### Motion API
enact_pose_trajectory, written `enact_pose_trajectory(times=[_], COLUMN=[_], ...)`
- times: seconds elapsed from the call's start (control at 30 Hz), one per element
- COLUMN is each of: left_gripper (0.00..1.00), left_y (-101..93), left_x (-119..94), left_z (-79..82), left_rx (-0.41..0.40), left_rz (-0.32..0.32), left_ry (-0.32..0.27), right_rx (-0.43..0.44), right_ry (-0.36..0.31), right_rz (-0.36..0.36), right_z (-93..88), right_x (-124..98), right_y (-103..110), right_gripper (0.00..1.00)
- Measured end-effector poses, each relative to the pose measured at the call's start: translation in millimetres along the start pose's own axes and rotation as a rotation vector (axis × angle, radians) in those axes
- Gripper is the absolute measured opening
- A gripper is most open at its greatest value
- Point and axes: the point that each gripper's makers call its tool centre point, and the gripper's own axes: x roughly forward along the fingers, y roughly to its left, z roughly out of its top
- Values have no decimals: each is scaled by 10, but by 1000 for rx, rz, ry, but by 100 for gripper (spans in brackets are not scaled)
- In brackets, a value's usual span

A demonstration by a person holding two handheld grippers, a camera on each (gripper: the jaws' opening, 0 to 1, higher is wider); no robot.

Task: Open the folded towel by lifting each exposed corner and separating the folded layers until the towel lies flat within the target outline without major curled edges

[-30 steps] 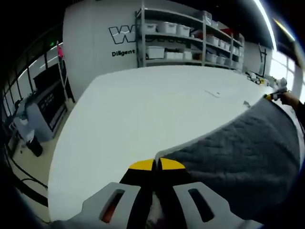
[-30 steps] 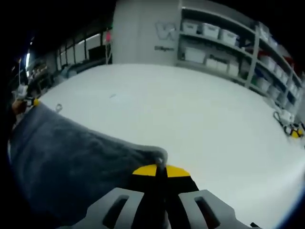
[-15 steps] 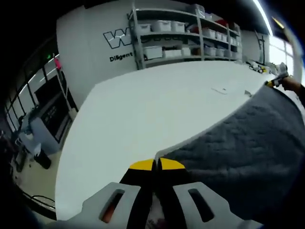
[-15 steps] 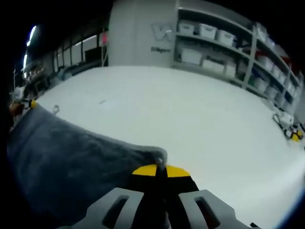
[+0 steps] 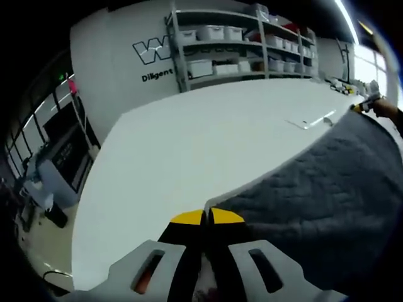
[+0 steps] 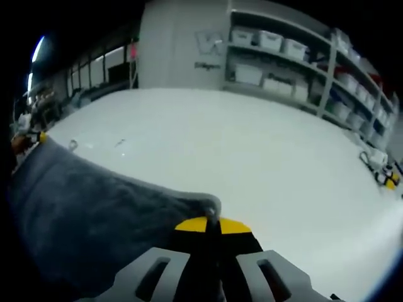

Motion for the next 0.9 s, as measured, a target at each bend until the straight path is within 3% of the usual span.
enact_pose_trajectory(times=[0.23,0.67,0.7,0.77,0.8,0.9], left_gripper=[2,2,2,4,6,32], left_y=[0,-132,72,147,184,259], left_x=[26,-65,79,121,143,168], left_z=[10,-27,42,71,86,116], left_rx=[38,20,-1,-32,-47,-80], left_rz=[15,7,4,7,8,18], left_ry=[-16,-25,-20,-21,-22,-37], right_rx=[-6,-14,-7,-6,-5,-17], right_ry=[-20,-22,-26,-27,-27,-37], right_rz=[-6,-3,-3,-3,-3,0], right_z=[49,62,69,83,90,107], right_x=[24,8,13,20,24,23], right_y=[-1,17,17,25,29,42], right_gripper=[0,0,0,0,2,14])
